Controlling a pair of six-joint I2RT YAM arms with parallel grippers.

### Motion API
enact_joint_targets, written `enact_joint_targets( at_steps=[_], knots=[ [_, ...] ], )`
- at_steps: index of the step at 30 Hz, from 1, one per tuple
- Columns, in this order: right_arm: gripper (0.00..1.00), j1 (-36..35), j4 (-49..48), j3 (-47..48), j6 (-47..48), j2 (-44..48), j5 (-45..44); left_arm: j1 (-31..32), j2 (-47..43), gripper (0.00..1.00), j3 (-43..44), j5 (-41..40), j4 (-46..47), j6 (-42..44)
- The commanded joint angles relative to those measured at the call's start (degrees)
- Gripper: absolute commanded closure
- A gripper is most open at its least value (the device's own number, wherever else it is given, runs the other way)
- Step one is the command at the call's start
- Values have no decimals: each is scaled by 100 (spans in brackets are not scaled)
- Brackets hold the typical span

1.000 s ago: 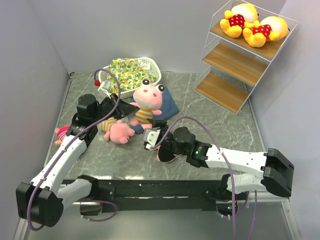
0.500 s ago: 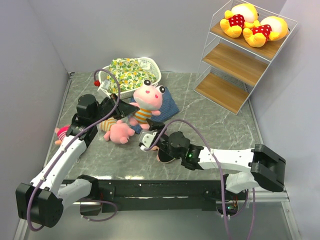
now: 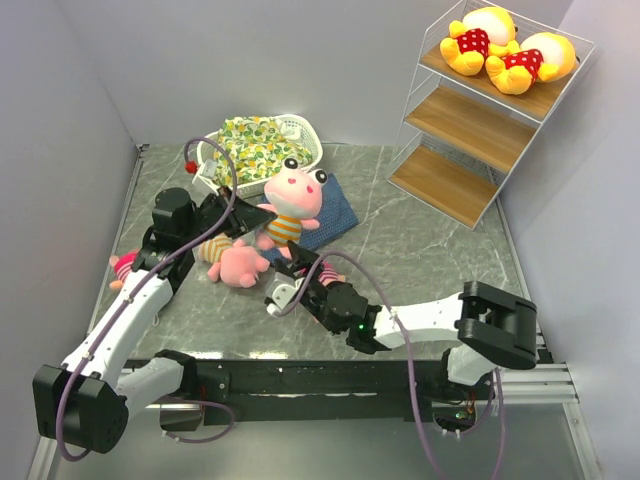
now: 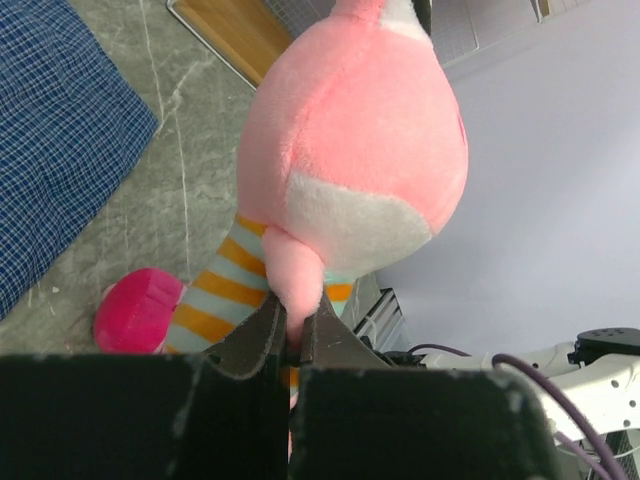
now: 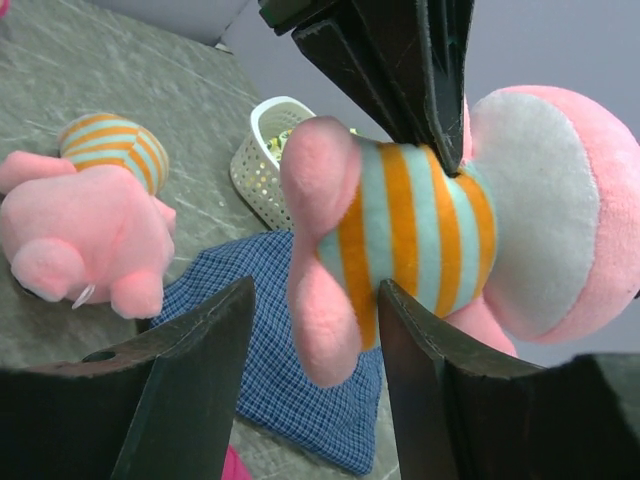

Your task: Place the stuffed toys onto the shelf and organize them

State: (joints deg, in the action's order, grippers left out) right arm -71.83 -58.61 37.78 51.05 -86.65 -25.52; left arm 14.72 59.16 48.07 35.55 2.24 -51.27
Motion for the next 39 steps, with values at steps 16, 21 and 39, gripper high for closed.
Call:
enact_joint_targets(
  at_steps=[16,21,39],
  knots=[
    [100,116,-1008,-200,433,156,-376,-110,52,81,395,373,145,-376],
    [100,477,793,-350,-24,1447,370,-118,289,31,729,348,-197,-7],
    [100,3937,5175,1327,123,3252,1901,-110,-25,4,845,-1647,-1437,2269]
  ],
)
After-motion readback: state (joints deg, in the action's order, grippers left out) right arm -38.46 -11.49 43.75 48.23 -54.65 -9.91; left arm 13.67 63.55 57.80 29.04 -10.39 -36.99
